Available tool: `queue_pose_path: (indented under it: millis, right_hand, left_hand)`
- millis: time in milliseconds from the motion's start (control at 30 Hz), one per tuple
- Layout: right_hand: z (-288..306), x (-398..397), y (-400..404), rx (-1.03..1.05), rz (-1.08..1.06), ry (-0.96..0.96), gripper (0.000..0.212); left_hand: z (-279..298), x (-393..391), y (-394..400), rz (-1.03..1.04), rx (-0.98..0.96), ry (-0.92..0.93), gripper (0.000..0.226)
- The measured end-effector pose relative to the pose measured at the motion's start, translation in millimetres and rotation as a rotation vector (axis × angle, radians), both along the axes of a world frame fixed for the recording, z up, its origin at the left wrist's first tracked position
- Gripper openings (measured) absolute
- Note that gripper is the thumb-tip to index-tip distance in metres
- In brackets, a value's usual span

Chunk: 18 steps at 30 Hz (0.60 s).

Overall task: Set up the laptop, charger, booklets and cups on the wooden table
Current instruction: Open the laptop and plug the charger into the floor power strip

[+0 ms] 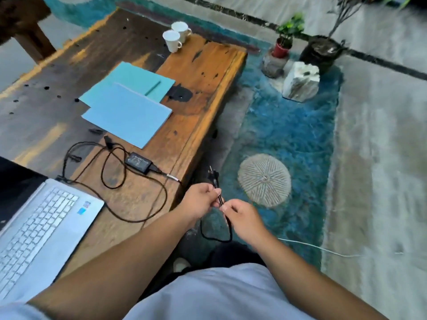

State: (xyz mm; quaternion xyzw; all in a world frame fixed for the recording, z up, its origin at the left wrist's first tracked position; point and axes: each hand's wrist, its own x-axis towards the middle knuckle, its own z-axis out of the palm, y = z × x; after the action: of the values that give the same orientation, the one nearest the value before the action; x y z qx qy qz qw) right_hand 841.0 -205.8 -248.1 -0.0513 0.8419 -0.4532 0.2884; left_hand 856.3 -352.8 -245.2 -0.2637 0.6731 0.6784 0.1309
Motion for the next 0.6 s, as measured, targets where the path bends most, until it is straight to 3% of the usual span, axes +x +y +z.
queue_pose_path:
  millis: [267, 600]
  right_hand:
    - [-25.9, 24.6, 60.7, -0.06, -0.174, -0.132, 0.023]
    - [-55.9, 13.3, 137.4, -0.15, -0.312, -0.339, 0.028]
  left_hand:
    - [-17.4, 0.4, 59.5, -0.151, -0.009, -0.091, 0.034]
    - [-60.8, -30.1, 153.3, 0.004, 0.19, -0.3, 0.019]
